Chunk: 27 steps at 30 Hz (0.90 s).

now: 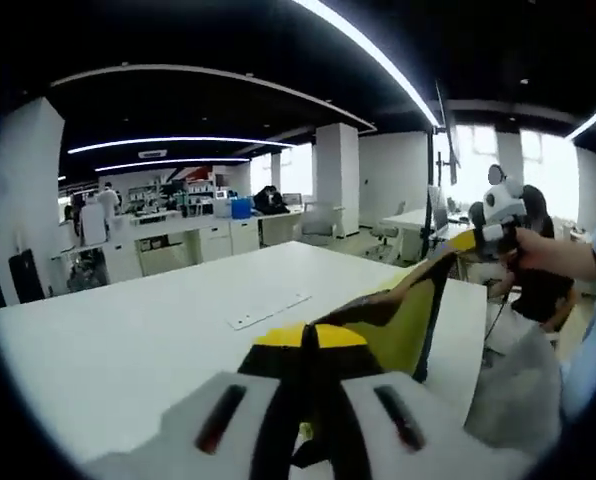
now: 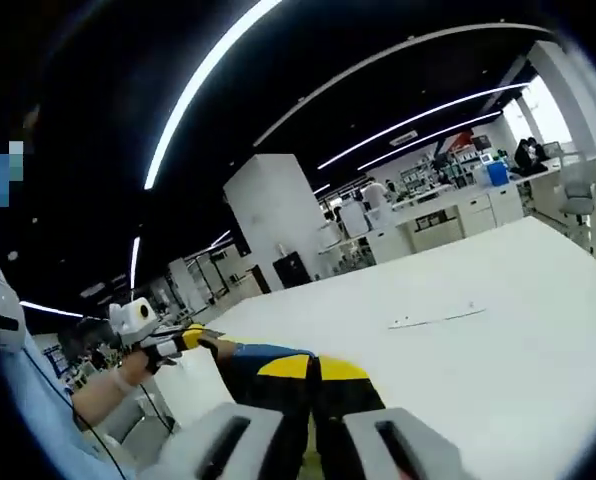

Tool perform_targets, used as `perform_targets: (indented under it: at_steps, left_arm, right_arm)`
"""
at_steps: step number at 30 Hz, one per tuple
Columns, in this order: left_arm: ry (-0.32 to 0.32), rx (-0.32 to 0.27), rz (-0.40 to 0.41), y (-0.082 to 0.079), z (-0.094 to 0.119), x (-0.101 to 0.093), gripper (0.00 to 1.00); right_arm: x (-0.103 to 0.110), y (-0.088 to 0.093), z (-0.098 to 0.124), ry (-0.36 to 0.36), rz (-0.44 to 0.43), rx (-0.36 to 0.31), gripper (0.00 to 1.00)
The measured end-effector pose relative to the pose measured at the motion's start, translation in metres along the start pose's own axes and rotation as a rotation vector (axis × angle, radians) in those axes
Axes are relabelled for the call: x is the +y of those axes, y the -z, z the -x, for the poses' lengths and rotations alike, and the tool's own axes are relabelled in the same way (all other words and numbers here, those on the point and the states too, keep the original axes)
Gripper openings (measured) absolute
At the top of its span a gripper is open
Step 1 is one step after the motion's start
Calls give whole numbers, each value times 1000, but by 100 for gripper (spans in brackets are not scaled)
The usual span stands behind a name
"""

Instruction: Fold the garment on the visible template until the final outline fits inside the template.

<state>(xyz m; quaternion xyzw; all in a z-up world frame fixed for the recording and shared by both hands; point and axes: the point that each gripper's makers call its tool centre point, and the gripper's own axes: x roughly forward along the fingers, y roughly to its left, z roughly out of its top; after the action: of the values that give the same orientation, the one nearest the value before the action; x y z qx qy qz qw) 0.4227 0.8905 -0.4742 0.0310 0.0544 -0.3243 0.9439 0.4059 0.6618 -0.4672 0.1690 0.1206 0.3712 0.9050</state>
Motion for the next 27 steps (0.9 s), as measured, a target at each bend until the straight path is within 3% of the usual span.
perform_targets:
  at_steps: [4, 7, 10, 13, 19, 22, 27]
  left_arm:
    - [55, -80, 106, -33, 4, 4, 0]
    - [57, -65, 176, -31, -2, 21, 0]
    - [61, -27, 263, -15, -18, 37, 0]
    - [50, 55, 298, 15, -42, 60, 0]
    - [42, 155, 372, 70, -91, 99, 0]
    - [39, 183, 396, 89, -115, 112, 0]
    - [35, 227, 459, 126, -146, 129, 0]
  right_arm:
    - [0, -29, -4, -31, 56, -33, 0]
    - [-12, -39, -16, -45, 76, -32, 0]
    - [-30, -34, -36, -47, 82, 0, 0]
    - [-56, -15, -62, -39, 71, 77, 0]
    - [-101, 21, -108, -21, 32, 175, 0]
    - [-130, 28, -138, -7, 14, 207, 0]
    - [-173, 51, -164, 23, -11, 273, 0]
